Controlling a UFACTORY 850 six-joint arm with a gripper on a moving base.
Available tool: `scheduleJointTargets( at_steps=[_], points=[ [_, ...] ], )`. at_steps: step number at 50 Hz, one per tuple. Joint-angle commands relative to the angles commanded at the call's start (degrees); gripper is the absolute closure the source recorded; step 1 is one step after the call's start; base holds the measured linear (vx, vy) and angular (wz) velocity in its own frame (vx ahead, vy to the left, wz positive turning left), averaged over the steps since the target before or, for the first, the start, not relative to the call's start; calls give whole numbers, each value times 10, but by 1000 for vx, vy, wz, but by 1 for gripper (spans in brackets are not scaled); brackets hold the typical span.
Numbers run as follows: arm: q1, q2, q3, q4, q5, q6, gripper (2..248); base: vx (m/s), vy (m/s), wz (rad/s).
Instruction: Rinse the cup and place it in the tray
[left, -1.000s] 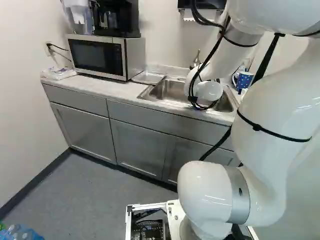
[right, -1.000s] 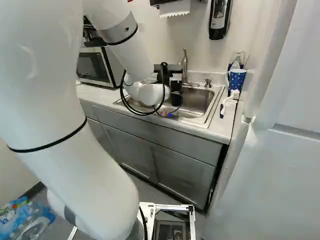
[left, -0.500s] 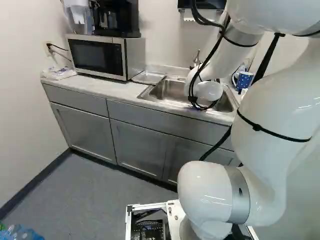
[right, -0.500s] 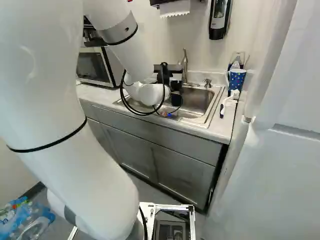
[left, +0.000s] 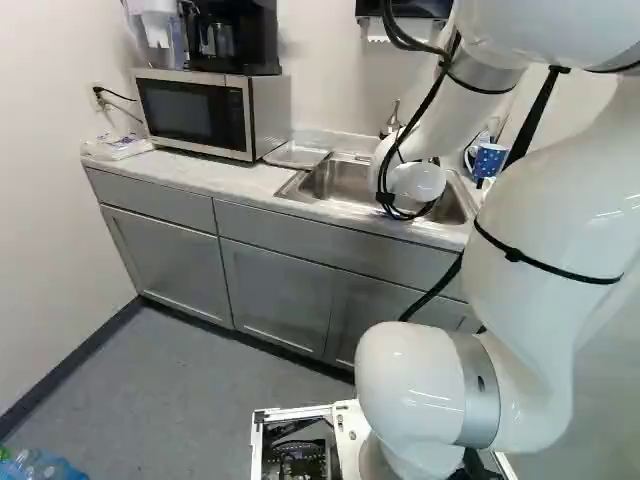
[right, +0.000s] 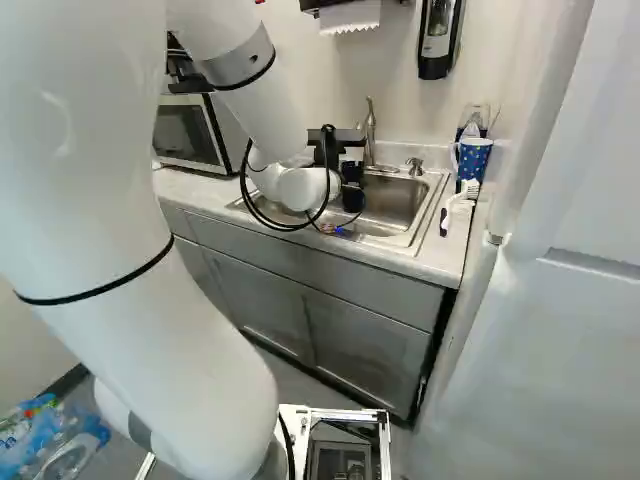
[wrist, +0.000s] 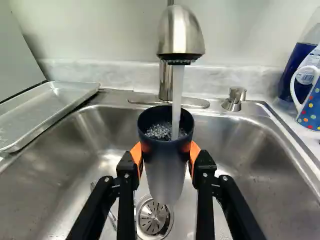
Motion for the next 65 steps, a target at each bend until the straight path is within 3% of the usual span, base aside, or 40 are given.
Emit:
scheduleJointTargets(
  at_steps=[14,35,65],
  points=[
    [7,1,1,0,0,0,139,0,0,0],
    [45,-2,-5,0,0,0,139,0,0,0],
    [99,29,-10,0,0,0,139,0,0,0]
  ],
)
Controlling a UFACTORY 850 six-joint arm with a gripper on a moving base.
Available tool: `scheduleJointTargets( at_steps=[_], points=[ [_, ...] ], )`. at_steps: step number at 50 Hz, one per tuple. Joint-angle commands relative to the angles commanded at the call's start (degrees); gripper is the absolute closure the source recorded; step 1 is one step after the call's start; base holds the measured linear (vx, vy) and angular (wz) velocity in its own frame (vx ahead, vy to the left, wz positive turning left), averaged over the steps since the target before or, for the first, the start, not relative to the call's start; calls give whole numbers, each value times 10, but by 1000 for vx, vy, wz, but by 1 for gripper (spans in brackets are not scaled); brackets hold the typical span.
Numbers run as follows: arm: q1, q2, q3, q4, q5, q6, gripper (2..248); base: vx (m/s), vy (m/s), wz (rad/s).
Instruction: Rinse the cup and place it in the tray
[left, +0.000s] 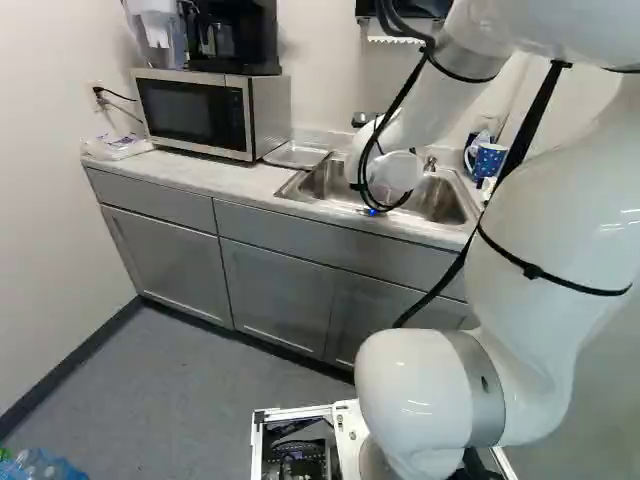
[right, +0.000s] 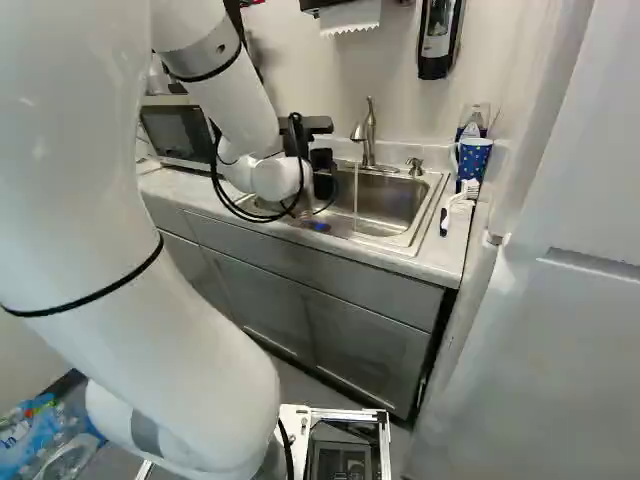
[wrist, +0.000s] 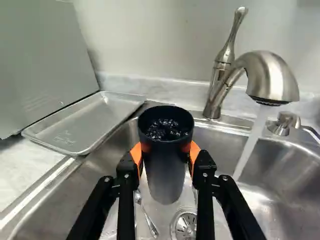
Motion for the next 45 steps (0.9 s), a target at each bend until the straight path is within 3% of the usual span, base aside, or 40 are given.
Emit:
scheduleJointTargets(
  at_steps=[12,27,45],
  points=[
    [17,9,-6,0,0,0,139,0,0,0],
    [24,21,-14,0,0,0,139,0,0,0],
    [54,29,-29,1,0,0,139,0,0,0]
  ],
)
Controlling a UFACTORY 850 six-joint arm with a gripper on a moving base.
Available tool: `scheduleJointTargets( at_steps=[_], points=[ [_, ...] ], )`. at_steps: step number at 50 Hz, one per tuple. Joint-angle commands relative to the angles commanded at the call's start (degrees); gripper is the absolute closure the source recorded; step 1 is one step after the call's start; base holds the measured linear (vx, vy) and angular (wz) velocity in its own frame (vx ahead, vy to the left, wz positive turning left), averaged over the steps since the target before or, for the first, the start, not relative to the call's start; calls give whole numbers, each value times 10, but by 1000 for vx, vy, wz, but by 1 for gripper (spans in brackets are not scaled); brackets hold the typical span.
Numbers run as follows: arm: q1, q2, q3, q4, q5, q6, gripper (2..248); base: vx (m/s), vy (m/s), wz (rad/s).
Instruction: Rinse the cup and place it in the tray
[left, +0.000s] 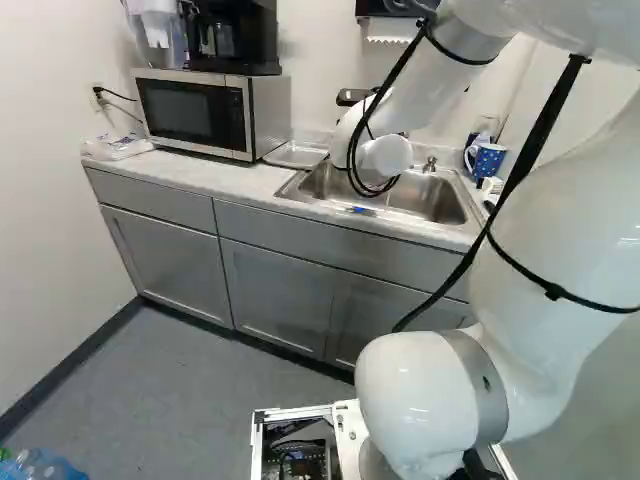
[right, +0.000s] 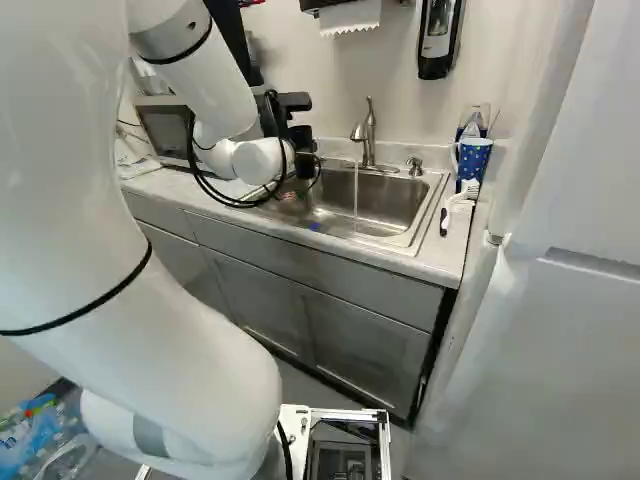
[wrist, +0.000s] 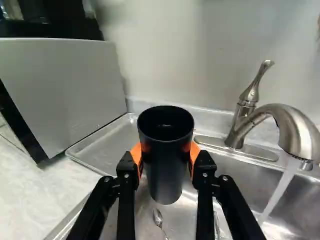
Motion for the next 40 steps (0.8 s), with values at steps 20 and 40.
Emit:
scheduleJointTargets(
  at_steps=[20,40],
  points=[
    [35,5,-20,7,-1,0,139,0,0,0],
    [57,7,-42,7,-33,0,139,0,0,0]
  ],
)
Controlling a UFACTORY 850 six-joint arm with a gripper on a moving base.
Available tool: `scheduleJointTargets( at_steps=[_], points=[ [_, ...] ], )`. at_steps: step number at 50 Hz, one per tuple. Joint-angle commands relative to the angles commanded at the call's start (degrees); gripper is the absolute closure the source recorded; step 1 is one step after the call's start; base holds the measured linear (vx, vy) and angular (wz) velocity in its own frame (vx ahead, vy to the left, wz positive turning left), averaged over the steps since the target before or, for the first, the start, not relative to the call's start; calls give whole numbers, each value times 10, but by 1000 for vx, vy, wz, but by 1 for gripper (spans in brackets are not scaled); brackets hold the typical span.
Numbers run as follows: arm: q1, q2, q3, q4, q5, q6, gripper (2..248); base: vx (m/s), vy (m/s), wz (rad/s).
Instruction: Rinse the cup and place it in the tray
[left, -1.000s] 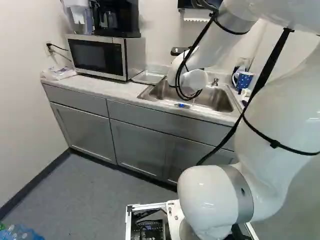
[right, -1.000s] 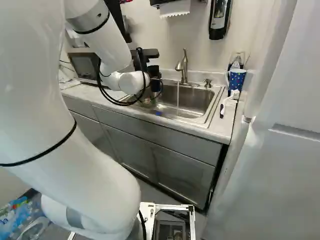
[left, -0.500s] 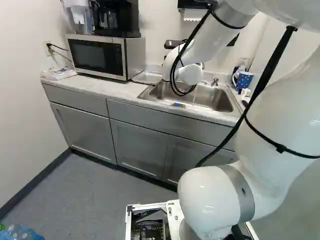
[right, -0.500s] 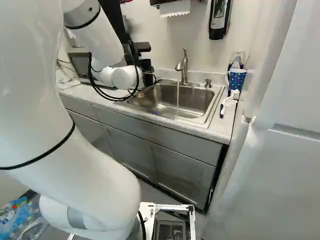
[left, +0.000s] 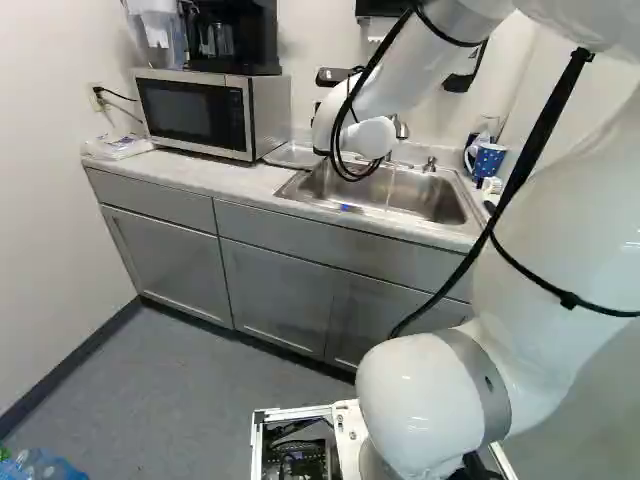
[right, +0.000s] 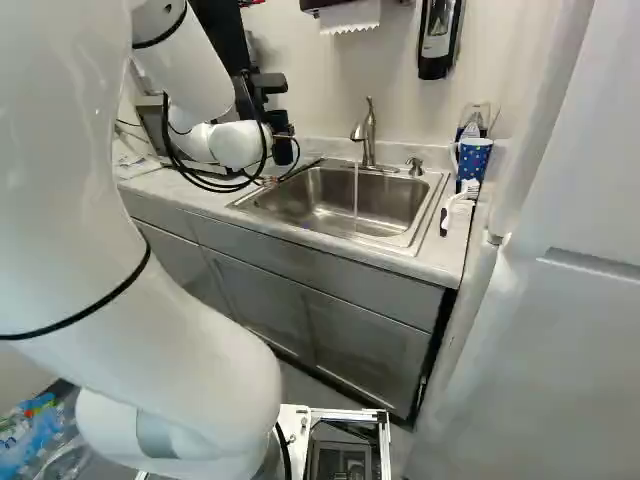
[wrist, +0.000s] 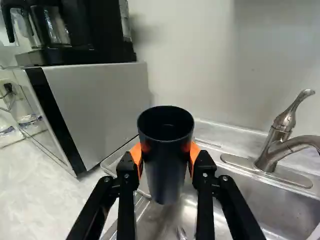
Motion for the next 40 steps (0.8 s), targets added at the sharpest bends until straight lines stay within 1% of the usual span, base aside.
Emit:
scheduleJointTargets(
  at_steps=[8,13,20,40],
  points=[
    [0,0,0,0,-1,1,139,0,0,0],
    [0,0,0,0,-1,18,139,0,0,0],
    [0,0,0,0,-1,56,139,0,0,0],
    [0,0,0,0,-1,175,139,0,0,0]
  ],
)
